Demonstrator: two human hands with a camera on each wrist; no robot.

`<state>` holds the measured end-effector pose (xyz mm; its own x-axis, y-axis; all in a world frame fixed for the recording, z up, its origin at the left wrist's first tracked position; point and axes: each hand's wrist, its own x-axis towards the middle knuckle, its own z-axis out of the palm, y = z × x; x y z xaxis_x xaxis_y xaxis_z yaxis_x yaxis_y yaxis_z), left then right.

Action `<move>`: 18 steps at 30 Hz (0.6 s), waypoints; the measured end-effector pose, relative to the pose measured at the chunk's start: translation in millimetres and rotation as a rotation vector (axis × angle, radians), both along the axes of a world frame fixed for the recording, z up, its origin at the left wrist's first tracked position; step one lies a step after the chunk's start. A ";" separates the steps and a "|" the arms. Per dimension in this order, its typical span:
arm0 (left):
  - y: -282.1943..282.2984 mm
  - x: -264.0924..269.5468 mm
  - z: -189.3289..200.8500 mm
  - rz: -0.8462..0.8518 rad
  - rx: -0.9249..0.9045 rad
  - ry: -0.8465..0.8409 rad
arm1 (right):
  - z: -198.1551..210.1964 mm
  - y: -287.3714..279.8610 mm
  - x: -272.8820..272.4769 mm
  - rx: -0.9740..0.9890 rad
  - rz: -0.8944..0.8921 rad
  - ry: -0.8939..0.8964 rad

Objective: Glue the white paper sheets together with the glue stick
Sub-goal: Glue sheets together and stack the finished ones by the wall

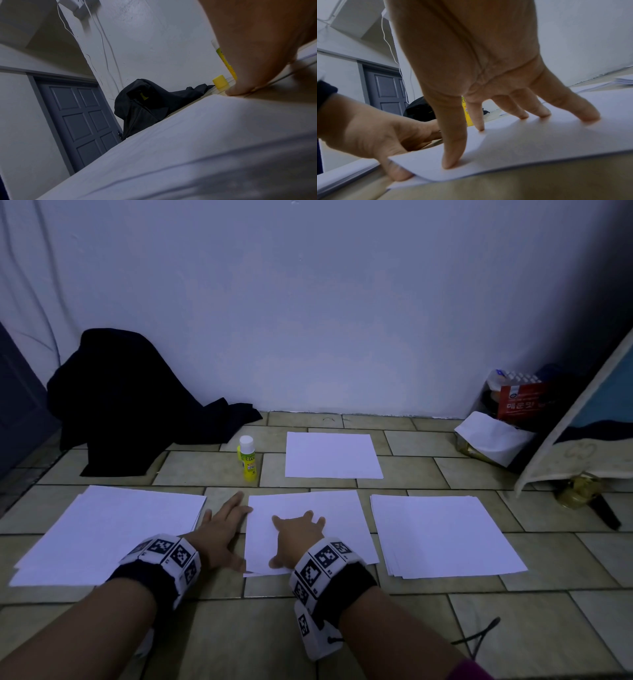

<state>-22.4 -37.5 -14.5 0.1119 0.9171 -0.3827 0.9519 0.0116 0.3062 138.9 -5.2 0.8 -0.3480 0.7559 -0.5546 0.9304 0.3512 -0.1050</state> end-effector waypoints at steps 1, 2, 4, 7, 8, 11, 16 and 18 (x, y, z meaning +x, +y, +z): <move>0.2 -0.2 -0.2 0.002 0.000 0.005 | 1.3 0.2 0.1 0.007 0.031 -0.029; 0.3 -0.1 0.0 0.002 -0.002 0.010 | 2.5 0.7 0.0 0.014 0.057 -0.054; 0.9 0.3 0.8 0.003 -0.008 0.023 | 5.2 1.5 0.0 0.023 0.093 -0.086; 1.8 1.0 1.2 0.000 -0.013 0.031 | 7.0 1.5 0.4 0.029 0.106 -0.089; 1.9 0.9 1.1 -0.001 -0.013 0.033 | 7.1 1.4 0.5 0.030 0.107 -0.087; 1.4 0.9 1.4 0.005 -0.009 0.026 | 7.9 0.6 0.8 0.032 0.116 -0.087; 1.2 2.4 2.0 0.012 -0.008 0.018 | 8.6 1.1 1.5 0.033 0.121 -0.089; 1.5 2.2 2.3 0.014 -0.010 0.012 | 9.1 0.9 1.2 0.027 0.120 -0.090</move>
<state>-20.2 -36.0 -12.1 0.0948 0.9145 -0.3933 0.9551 0.0279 0.2950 140.1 -4.3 9.9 -0.3861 0.7268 -0.5680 0.8868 0.4619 -0.0118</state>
